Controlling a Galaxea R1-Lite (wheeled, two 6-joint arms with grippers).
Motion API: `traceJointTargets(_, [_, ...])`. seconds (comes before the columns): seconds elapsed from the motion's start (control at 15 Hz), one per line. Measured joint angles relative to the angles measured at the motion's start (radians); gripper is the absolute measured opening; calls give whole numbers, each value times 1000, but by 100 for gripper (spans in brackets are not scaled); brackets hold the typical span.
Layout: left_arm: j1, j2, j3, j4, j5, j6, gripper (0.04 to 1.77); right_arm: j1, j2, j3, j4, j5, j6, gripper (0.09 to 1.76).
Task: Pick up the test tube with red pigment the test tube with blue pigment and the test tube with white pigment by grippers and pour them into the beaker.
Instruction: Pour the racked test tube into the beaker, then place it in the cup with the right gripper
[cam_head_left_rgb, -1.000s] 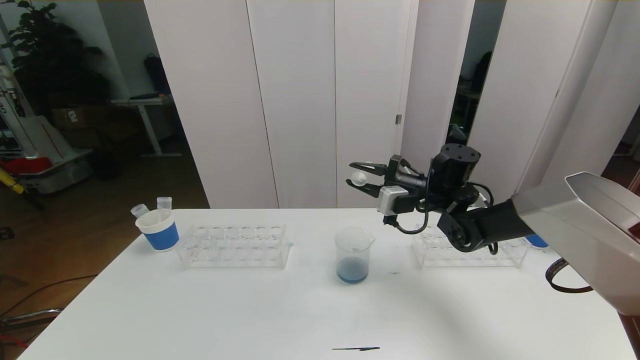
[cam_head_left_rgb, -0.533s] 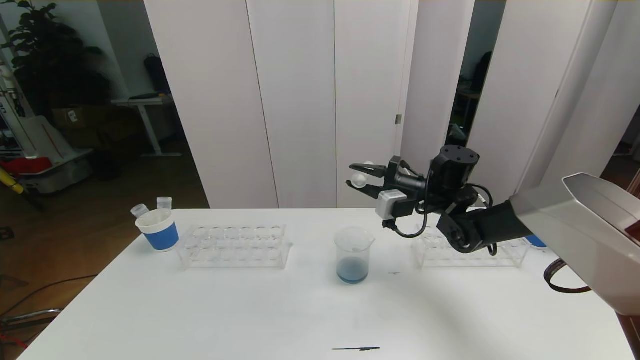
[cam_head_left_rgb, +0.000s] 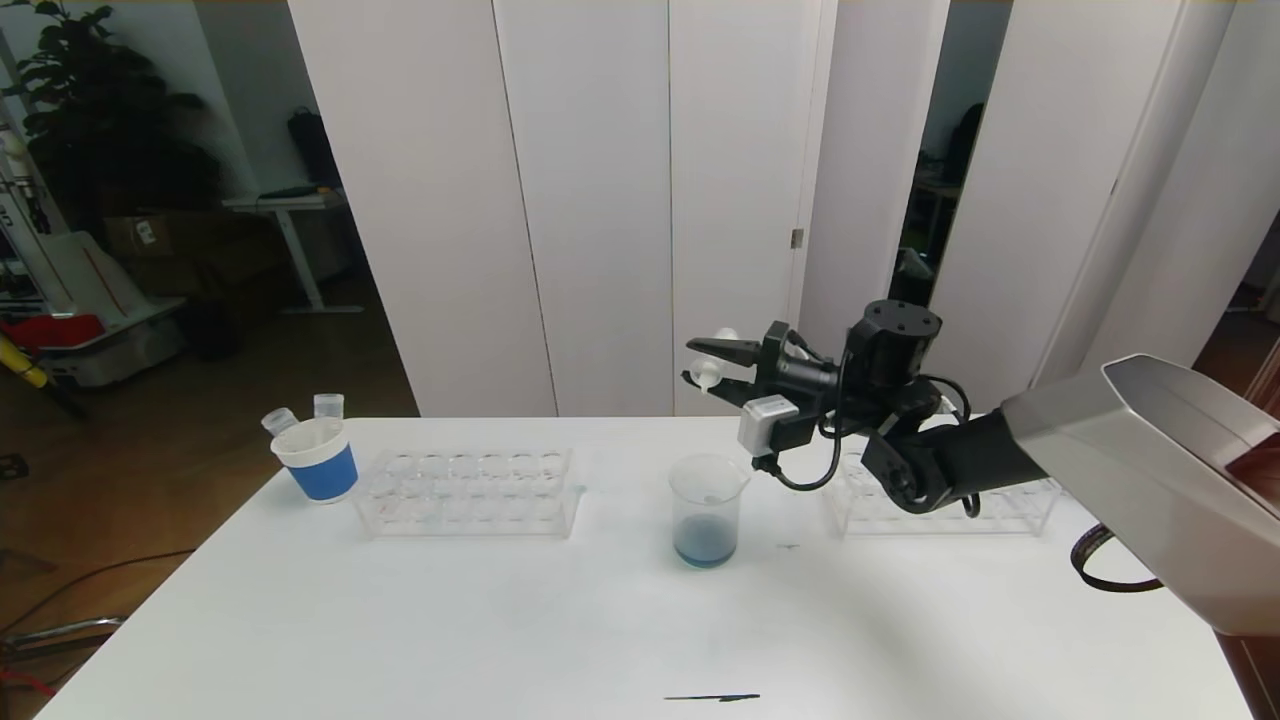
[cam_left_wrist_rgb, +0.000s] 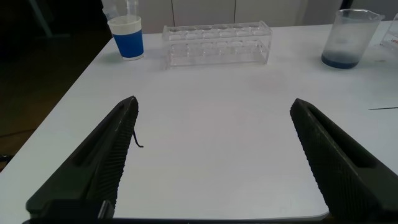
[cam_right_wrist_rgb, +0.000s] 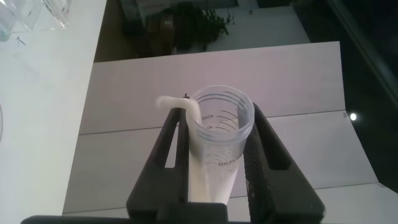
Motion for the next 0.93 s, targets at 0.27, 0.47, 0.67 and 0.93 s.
traceJointTargets(0.27, [0,0,0,0,0,0,175,-7,7,-8,-4,5,-45,58])
traceJointTargets(0.47, [0,0,0,0,0,0,175,-18,14,-14,-5,8,-63,58])
traceJointTargets(0.67, [0,0,0,0,0,0,175,-17,22,-44,-7,13,-85,58])
traceJointTargets(0.93, [0,0,0,0,0,0,175,-17,31,-64,-19,37,-114,58])
